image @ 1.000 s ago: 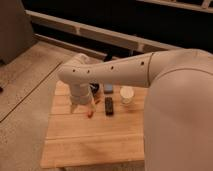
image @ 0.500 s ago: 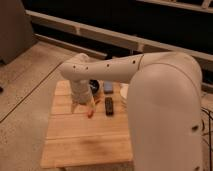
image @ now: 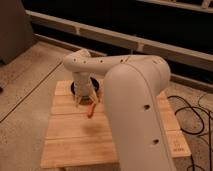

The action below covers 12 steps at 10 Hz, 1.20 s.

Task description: Push the ceramic bowl across the table

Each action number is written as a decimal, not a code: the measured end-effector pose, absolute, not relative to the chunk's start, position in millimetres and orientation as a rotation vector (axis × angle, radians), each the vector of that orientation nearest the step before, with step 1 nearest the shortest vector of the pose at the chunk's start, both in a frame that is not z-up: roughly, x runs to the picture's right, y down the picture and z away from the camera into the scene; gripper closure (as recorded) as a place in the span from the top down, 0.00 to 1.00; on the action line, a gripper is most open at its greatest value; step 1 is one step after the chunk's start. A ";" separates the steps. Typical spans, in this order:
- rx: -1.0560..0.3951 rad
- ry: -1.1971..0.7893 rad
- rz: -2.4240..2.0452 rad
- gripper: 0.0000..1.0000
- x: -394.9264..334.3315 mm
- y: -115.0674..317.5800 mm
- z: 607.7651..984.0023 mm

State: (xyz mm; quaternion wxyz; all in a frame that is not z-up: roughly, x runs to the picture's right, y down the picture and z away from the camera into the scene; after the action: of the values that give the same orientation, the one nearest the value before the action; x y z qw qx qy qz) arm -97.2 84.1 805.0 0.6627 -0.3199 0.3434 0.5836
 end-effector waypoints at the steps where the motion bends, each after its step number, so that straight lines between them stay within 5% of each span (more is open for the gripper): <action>1: -0.748 0.789 1.312 0.65 -100.2 83.1 817.4; 7: -0.933 0.657 1.367 0.65 -83.5 57.8 881.9; 12: -1.084 0.729 1.087 0.65 -62.8 78.2 873.2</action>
State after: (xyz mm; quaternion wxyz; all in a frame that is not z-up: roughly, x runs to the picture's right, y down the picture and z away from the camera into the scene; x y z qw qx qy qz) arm -62.8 78.2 873.2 0.6602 -0.4791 0.3222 0.4804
